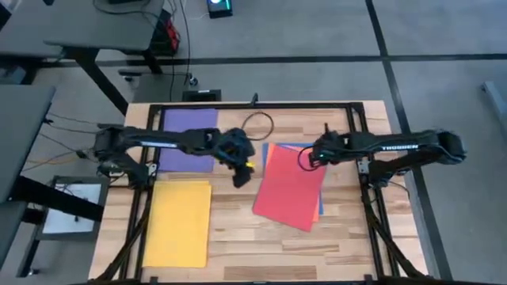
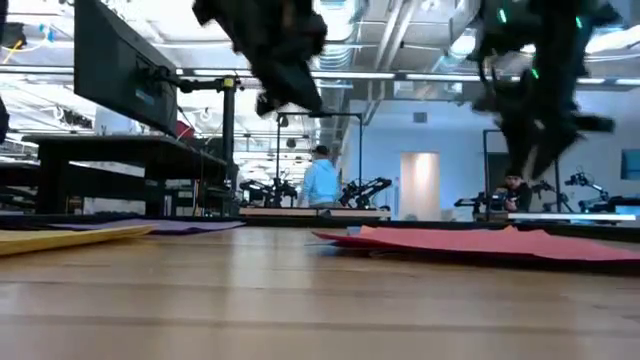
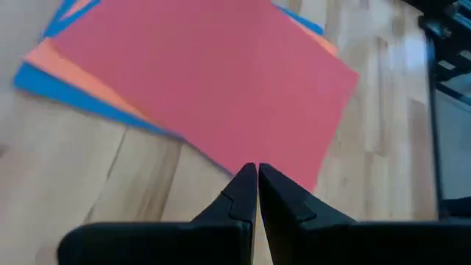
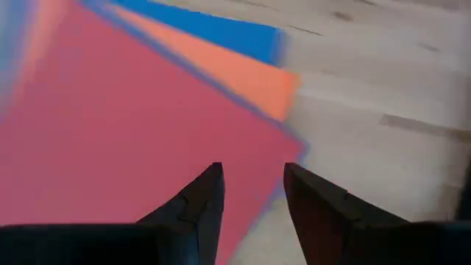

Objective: Organize paper
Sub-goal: Move the pink paper to the top right of the table

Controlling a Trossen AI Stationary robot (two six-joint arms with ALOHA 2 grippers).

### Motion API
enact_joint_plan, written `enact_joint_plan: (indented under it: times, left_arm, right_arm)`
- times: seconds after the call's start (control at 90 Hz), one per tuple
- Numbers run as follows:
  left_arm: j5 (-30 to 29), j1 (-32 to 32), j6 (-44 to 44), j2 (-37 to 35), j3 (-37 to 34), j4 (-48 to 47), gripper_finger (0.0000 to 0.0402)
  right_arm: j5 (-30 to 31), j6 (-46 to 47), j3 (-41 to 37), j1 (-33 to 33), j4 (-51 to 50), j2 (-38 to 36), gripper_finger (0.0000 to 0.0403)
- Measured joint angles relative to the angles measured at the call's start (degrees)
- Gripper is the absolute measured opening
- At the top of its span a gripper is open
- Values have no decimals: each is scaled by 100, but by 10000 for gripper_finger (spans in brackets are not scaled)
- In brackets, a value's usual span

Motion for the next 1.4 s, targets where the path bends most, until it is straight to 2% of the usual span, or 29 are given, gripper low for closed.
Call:
enact_joint_plan:
  times: [0.089, 0.189, 0.333, 0.533, 0.678, 0.944, 1.4]
  left_arm:
    - [-34, -25, -70, 432, -1, 581, 0]
    - [-107, -25, -309, 896, 4, 1092, 0]
    - [-180, -25, -613, 1451, 1, 1371, 0]
    - [-191, -33, -920, 1922, 1, 1823, 0]
    - [-227, -18, -1139, 2118, 4, 2155, 0]
    - [-234, -9, -1128, 2145, -3, 2142, 0]
    - [-228, -7, -999, 2145, -1, 2146, 0]
  right_arm:
    - [-7, -163, -409, -214, 437, -252, 133]
    - [-18, -484, -780, -419, 725, -218, 133]
    - [-250, -943, -1117, -668, 1325, -43, 133]
    - [-309, -1165, -1267, -658, 1827, 164, 133]
    - [-348, -1283, -1270, -655, 1911, 352, 133]
    - [-732, -1388, -1272, -598, 2353, 396, 133]
    - [-1864, -1689, -1270, -294, 3369, 486, 133]
